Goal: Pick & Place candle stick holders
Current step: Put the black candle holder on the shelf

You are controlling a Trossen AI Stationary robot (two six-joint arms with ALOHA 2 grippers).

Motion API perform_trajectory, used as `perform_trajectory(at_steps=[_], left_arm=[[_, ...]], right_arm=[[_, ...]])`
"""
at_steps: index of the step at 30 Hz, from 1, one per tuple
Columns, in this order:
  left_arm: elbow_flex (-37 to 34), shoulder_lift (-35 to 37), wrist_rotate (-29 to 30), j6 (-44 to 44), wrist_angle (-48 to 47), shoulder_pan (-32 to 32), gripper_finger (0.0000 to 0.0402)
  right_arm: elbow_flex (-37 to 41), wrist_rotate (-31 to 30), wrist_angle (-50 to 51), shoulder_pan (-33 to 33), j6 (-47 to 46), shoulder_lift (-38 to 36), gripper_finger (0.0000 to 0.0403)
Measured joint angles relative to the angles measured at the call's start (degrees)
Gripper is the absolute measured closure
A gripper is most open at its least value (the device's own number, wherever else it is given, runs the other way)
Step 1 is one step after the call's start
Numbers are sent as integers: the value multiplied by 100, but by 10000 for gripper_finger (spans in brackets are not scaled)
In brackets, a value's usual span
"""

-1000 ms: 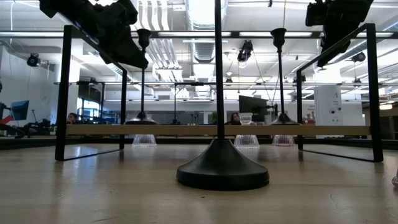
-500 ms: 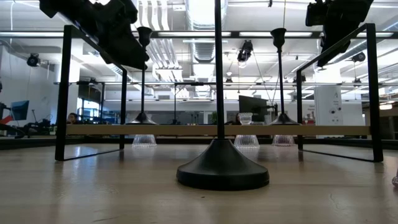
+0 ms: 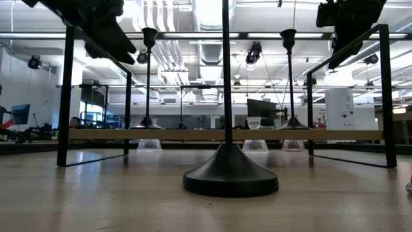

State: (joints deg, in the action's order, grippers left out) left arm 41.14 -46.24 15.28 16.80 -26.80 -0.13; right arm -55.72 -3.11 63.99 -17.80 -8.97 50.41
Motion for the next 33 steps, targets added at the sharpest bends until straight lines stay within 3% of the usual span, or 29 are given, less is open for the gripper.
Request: perform_trajectory(at_steps=[10, 16, 20, 25, 33], left_arm=[[11, 1077, 22, 96, -294, 483, 145], [1, 1131, 27, -162, 75, 1462, 154], [-9, 719, 260, -774, 831, 2428, 178], [-11, -266, 1192, -1401, 1755, 3426, 203], [-6, -2066, 1632, -1482, 3408, 3543, 209]], right_arm=[[1, 0, -1, 0, 1, 0, 312], [1, 1, 0, 0, 2, 0, 319], [2, 0, 0, -1, -1, 0, 328], [0, 0, 0, 2, -1, 0, 335], [0, 1, 0, 0, 0, 0, 338]])
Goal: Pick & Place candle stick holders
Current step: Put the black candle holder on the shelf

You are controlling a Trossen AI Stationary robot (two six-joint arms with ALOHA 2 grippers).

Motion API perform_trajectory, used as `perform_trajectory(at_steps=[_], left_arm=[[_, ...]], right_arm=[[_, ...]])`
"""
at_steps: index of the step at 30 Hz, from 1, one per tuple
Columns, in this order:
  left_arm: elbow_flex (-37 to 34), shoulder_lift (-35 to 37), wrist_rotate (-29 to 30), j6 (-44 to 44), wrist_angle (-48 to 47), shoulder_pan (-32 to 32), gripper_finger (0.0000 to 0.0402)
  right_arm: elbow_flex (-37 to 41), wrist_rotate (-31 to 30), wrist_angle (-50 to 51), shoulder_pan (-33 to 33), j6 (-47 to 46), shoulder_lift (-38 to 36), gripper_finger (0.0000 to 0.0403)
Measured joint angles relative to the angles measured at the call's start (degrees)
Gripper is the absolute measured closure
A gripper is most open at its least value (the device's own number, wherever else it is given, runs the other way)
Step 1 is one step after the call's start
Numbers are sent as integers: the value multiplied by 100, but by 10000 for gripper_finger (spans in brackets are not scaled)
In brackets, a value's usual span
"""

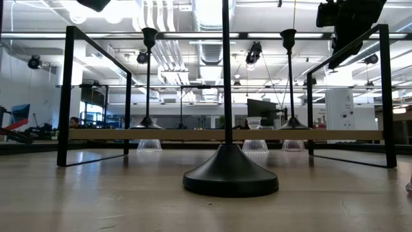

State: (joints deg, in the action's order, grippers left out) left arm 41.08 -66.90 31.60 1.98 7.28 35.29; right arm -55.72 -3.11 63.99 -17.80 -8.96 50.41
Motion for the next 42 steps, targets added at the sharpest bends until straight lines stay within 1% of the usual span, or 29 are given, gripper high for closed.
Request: perform_trajectory(at_steps=[4, 5, 7, 11, 17, 22, 26, 30, 35, 38, 40, 42], left_arm=[[44, -652, 18, -158, 1035, -125, 209], [68, -789, -26, -171, 1191, -159, 209], [107, -1000, -147, -119, 1216, -241, 209], [300, -1337, -810, 112, 1256, -548, 209], [516, -1798, -2077, 325, 1270, -1054, 209], [696, -2151, -2989, 109, 1717, -1309, 209], [840, -2345, -3506, 38, 1982, -1415, 209], [955, -2534, -3703, -53, 2033, -1425, 209], [1056, -2858, -3710, -55, 2099, -1459, 209], [1141, -3009, -3769, -44, 2338, -1483, 210], [1180, -3091, -3778, 14, 2535, -1505, 219], [1185, -3164, -3776, 97, 2649, -1522, 236]], right_arm=[[0, 1, 0, 1, 0, 0, 332], [0, -1, 0, 0, 1, 0, 331], [0, 1, 0, 0, -1, 0, 327], [0, -1, 0, 0, -1, 0, 321], [0, 0, 0, 1, -1, 0, 313], [0, -1, -2, 0, -1, 0, 313], [0, -1, -2, 0, -1, 0, 321], [0, 1, -1, 2, 0, 0, 329], [0, -1, -4, 2, -1, 0, 336], [0, 1, -2, 2, 1, 0, 337], [0, 1, -7, 2, 1, -1, 336], [0, 0, -6, 2, 0, 0, 332]])
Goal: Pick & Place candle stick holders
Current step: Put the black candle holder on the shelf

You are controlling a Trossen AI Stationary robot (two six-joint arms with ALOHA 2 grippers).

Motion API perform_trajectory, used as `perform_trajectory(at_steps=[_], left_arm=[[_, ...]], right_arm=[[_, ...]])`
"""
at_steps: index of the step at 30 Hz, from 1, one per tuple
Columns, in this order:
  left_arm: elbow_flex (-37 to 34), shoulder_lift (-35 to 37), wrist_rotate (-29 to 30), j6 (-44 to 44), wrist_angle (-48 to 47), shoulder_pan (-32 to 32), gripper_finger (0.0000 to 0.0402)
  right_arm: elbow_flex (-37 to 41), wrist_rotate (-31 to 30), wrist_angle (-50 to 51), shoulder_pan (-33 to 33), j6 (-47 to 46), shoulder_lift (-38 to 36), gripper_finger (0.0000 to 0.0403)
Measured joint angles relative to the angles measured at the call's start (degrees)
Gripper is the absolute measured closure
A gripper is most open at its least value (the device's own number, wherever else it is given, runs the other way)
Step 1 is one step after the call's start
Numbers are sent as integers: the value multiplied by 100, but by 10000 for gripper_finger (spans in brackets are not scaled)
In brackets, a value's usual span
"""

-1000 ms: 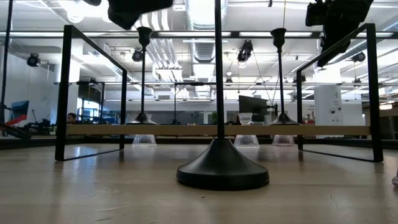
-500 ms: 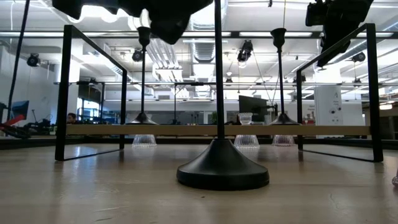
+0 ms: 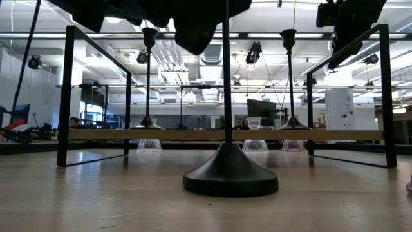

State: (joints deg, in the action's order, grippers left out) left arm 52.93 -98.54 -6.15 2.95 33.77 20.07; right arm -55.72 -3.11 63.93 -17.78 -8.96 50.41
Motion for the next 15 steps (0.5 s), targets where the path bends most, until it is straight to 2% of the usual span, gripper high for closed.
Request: perform_trajectory(at_steps=[3, 7, 12, 15], left_arm=[[2, -33, 0, 135, 56, -31, 284], [4, -3, 85, 377, 63, -76, 377], [161, 207, 214, 418, 133, -87, 384], [469, 388, 447, 414, -276, -87, 384]], right_arm=[[0, 0, 1, 0, -1, 0, 326], [0, 1, -1, 0, 1, 0, 319], [0, -1, -3, 0, 0, 0, 313], [0, -1, -1, 0, 0, 0, 311]])
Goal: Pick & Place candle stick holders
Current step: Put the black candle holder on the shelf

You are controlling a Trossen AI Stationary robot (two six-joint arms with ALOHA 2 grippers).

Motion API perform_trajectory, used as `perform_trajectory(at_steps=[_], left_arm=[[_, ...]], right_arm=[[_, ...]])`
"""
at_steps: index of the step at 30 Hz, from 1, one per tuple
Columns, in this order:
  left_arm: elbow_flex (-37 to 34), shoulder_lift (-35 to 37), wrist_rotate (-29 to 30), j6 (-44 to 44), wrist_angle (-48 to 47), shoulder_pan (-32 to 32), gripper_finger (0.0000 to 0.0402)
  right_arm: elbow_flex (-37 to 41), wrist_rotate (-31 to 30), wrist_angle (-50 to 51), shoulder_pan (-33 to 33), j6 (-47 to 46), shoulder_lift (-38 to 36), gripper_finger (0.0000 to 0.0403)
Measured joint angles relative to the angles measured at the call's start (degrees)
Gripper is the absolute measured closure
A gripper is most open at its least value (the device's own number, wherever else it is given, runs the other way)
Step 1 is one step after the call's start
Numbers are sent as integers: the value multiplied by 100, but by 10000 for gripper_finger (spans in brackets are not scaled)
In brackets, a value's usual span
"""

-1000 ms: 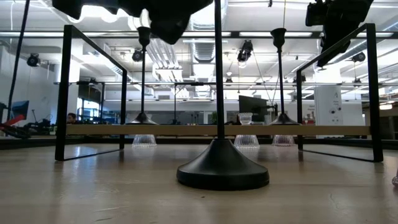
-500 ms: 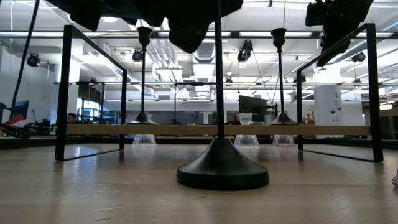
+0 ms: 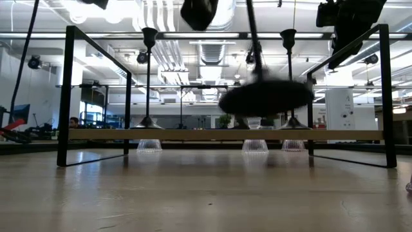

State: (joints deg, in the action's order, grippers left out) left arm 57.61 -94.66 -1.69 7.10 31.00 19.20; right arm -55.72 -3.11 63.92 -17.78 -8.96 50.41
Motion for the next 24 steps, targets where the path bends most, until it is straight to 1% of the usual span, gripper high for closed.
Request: perform_trajectory(at_steps=[3, 7, 11, 14, 17, 22, 24], left_arm=[[359, 85, 644, -132, -693, 0, 384], [795, 87, 1874, -258, -1503, -9, 384], [969, 66, 2913, -224, -1649, -21, 384], [969, 51, 3532, -14, -1670, -71, 384], [969, 51, 3964, 176, -1767, -117, 384], [967, 51, 4405, 304, -1978, -138, 384], [967, 51, 4467, 404, -2094, -143, 384]], right_arm=[[0, 4, 1, 0, 0, 0, 315], [0, 3, 2, 0, 0, 0, 323], [0, 2, 0, 0, -1, 0, 331], [0, 2, 1, 0, -1, 0, 335], [0, 2, 0, -2, 1, 0, 333], [0, 2, 2, -2, -1, 0, 323], [0, 2, 0, -1, 1, 0, 320]])
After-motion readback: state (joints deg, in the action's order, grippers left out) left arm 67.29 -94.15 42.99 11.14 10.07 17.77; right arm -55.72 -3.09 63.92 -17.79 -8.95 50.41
